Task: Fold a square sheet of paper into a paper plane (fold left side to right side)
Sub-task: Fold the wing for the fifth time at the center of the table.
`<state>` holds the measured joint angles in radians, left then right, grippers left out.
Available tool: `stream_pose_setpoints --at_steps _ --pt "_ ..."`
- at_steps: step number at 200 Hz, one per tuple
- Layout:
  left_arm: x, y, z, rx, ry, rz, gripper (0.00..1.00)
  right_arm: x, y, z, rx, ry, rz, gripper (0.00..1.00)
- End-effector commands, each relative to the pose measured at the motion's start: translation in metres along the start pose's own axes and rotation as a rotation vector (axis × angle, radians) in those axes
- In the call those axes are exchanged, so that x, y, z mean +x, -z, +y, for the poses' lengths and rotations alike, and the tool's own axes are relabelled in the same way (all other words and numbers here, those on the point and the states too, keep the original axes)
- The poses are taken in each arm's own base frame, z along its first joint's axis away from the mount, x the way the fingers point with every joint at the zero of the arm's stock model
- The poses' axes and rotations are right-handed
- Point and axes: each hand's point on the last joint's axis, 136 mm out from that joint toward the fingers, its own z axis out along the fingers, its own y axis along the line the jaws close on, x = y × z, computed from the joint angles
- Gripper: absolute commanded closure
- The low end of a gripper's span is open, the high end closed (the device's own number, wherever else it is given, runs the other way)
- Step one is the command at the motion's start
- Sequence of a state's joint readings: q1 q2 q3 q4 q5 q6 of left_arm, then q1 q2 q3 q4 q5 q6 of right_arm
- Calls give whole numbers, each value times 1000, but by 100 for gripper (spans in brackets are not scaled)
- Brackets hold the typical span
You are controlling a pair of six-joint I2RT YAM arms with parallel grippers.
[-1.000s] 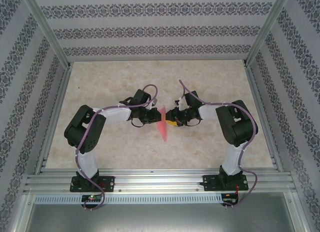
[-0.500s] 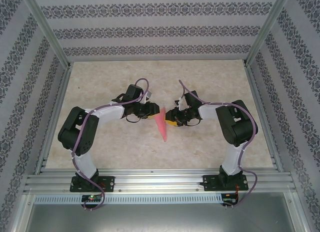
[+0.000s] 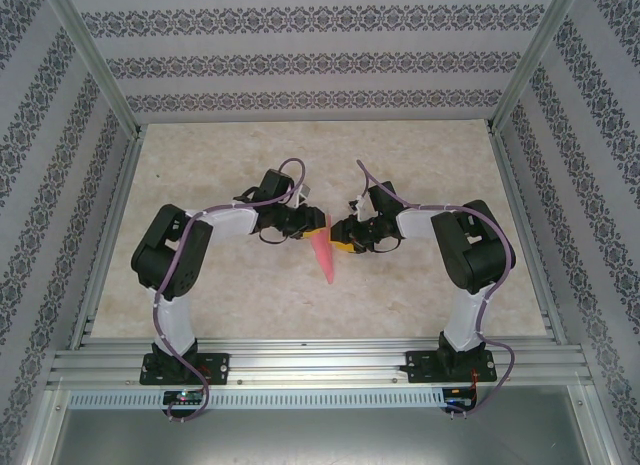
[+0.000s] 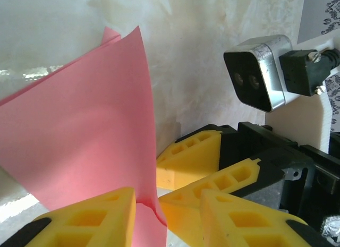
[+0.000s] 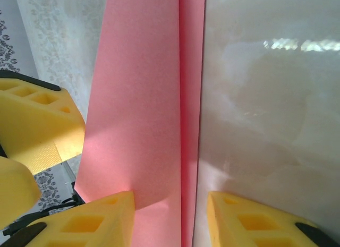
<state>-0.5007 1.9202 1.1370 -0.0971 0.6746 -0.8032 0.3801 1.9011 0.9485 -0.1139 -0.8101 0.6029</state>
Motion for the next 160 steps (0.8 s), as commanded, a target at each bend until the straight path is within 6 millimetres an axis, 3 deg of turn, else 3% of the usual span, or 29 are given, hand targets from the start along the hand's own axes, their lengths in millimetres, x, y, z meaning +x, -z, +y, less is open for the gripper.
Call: stream_pose_setpoints --at_steps 1,86,160 --pt "-3 -7 -12 32 -20 0 63 6 -11 -9 35 10 24 59" --pt "3 -8 4 -59 -34 16 91 9 -12 -10 42 14 35 59" --pt "10 -5 26 -136 -27 12 96 10 -10 -8 38 21 34 58"
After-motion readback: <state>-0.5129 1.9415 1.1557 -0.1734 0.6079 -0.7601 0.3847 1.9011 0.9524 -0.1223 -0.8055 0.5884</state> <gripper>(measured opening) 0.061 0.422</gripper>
